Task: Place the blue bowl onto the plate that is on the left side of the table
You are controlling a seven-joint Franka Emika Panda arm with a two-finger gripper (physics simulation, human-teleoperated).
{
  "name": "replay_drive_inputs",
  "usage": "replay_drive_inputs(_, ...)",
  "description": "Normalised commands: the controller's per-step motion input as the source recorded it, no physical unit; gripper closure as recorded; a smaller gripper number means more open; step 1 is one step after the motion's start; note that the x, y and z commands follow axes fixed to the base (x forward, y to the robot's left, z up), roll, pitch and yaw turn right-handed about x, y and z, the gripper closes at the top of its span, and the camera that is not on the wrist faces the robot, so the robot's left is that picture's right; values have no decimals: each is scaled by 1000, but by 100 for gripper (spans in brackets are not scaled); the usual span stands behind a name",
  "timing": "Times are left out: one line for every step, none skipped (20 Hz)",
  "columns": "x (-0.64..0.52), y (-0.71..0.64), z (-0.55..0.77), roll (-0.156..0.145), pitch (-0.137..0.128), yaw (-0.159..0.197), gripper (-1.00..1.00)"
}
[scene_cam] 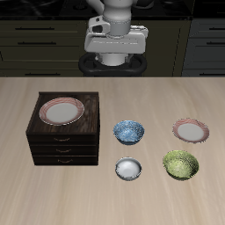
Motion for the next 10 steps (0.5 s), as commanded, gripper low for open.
replay_drive_inputs(316, 206, -41, 5, 12, 6, -100)
replay_drive_inputs(218, 81, -24, 37, 19, -16, -100)
replay_drive_inputs(310, 242, -15, 71, 21, -18, -100)
replay_drive_inputs(322, 109, -2, -21, 11, 2, -100)
replay_drive_inputs(367, 229, 4, 34, 7, -5, -100)
replay_drive_inputs(237, 76, -13, 1, 31, -33, -100)
replay_drive_inputs(279, 167, 50, 26, -26, -20, -100)
replay_drive_inputs(365, -57, -41, -23, 1, 23, -100)
replay_drive_inputs(328, 51, -43, 10, 68, -53, -100)
replay_drive_inputs(379, 57, 26, 24, -26, 4, -100)
